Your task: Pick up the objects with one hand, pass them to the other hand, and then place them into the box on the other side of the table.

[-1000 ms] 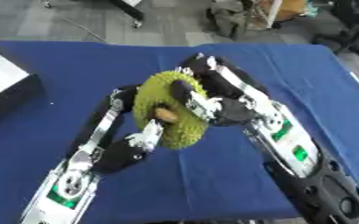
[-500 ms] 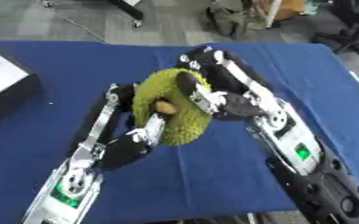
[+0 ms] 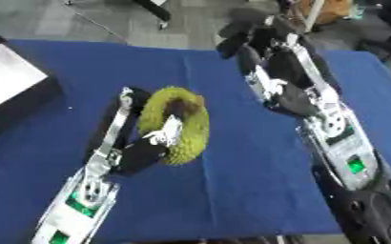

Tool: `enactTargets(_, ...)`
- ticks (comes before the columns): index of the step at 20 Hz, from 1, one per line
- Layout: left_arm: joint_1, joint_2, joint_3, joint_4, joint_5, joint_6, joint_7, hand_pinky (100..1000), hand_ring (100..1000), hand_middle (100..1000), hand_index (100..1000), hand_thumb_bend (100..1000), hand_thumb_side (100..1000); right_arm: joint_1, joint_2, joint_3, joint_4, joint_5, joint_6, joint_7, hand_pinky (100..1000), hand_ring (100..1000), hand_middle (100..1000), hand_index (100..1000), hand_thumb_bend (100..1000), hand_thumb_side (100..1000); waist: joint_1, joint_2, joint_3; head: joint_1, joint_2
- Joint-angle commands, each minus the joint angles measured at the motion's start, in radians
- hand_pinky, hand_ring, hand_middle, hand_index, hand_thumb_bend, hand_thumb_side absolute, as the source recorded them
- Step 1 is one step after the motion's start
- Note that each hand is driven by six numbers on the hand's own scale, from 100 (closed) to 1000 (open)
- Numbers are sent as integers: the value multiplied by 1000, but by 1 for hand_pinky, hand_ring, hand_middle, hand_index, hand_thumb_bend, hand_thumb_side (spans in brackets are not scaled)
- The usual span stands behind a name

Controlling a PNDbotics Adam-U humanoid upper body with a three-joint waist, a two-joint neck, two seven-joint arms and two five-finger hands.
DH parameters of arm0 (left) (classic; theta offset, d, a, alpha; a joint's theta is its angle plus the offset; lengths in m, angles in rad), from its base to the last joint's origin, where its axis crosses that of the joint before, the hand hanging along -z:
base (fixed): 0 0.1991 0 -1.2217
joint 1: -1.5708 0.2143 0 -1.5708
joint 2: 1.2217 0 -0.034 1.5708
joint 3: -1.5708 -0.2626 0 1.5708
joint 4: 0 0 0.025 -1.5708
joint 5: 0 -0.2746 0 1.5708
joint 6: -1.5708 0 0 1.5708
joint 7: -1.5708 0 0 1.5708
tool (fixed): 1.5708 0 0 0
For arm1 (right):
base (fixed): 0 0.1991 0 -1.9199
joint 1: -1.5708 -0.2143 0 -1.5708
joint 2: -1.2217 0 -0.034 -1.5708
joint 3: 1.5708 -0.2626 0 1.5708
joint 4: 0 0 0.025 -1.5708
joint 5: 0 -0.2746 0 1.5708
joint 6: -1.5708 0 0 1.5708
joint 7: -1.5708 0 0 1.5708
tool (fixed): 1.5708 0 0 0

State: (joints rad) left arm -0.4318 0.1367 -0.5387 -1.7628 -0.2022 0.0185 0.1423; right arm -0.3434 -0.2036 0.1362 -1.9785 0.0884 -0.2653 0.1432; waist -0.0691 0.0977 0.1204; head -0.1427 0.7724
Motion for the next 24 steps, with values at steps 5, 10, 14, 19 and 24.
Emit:
enactTargets(5,-59,67,63,-46,-23,15,42,369,237,100,182,100,538,0,29,-46,-21,115,5,-62,666,706,769,926,100,470,8,-5,-5,82,-2)
enactTargets(10,-171,179,170,-71,-90,69,91,358,240,100,186,100,326,16,38,-58,-21,144,36,-110,660,696,749,913,100,470,23,-7,-8,191,-2)
enactTargets(14,-269,278,268,13,-150,129,119,343,237,100,188,100,100,21,38,-60,-21,155,49,-111,658,692,736,902,100,470,35,-6,-11,244,-2)
enactTargets(19,-340,399,376,133,-225,203,91,331,268,100,237,177,100,23,44,-60,-21,160,53,-103,657,688,728,898,100,470,33,-2,-29,274,-2)
enactTargets(24,-317,518,463,253,-298,276,89,322,259,100,230,276,100,29,58,-55,-21,158,54,-87,654,685,724,893,100,463,26,-2,-61,290,-2)
